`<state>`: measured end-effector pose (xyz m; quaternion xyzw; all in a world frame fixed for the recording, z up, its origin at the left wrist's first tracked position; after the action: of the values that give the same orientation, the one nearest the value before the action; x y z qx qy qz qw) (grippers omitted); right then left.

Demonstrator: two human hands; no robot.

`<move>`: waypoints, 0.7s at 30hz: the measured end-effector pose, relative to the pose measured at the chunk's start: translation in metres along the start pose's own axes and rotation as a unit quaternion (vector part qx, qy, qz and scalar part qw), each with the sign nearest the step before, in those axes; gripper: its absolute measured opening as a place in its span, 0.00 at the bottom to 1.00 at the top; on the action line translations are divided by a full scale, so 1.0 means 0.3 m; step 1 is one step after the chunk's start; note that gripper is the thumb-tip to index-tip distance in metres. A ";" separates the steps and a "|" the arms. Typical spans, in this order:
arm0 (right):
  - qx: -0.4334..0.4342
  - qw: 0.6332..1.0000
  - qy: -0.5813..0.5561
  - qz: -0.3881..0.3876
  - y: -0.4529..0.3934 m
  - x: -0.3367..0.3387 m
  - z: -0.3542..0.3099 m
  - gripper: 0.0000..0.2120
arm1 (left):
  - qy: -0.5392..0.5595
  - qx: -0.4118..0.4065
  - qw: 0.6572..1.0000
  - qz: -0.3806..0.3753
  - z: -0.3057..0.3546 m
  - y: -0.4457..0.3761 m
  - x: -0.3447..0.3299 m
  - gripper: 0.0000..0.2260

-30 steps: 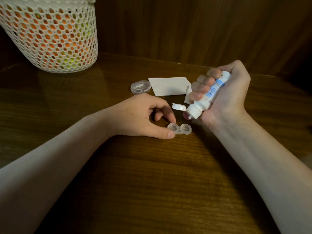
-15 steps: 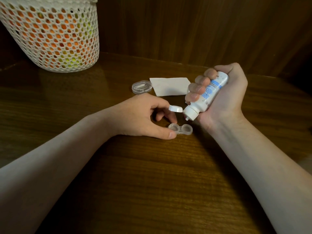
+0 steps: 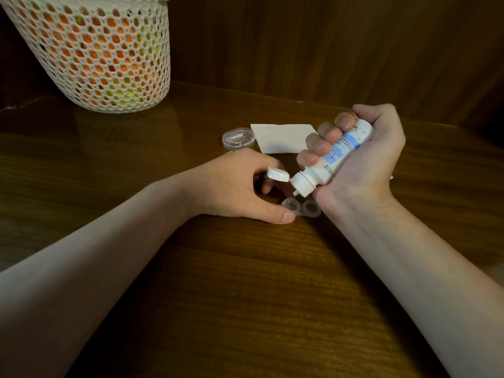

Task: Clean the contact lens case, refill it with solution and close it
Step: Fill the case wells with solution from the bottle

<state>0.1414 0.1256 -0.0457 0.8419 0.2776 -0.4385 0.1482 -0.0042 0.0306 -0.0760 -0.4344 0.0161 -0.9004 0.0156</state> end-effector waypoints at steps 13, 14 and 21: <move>0.013 1.000 0.016 0.012 -0.010 -0.006 -0.006 0.18 | 0.004 0.005 1.000 -0.006 -0.003 -0.001 0.000 0.16; 0.012 1.000 0.015 0.011 -0.010 -0.007 -0.008 0.18 | 0.005 0.006 1.000 -0.005 -0.003 0.000 0.000 0.16; 0.012 1.000 0.007 0.014 -0.013 -0.009 -0.011 0.18 | 0.016 0.002 1.000 -0.011 -0.004 -0.002 -0.002 0.13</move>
<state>0.1399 0.1294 -0.0417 0.8503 0.2620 -0.4337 0.1423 -0.0049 0.0313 -0.0772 -0.4204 0.0101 -0.9073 0.0066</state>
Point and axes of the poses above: each hand's wrist, its own y-axis away from the middle knuckle, its own x-axis out of the back of the hand, z = x × y, the point moved 1 cm from there along -y, towards the middle knuckle, and after that the axes turned 5 degrees about -y, right-handed, at the moved point
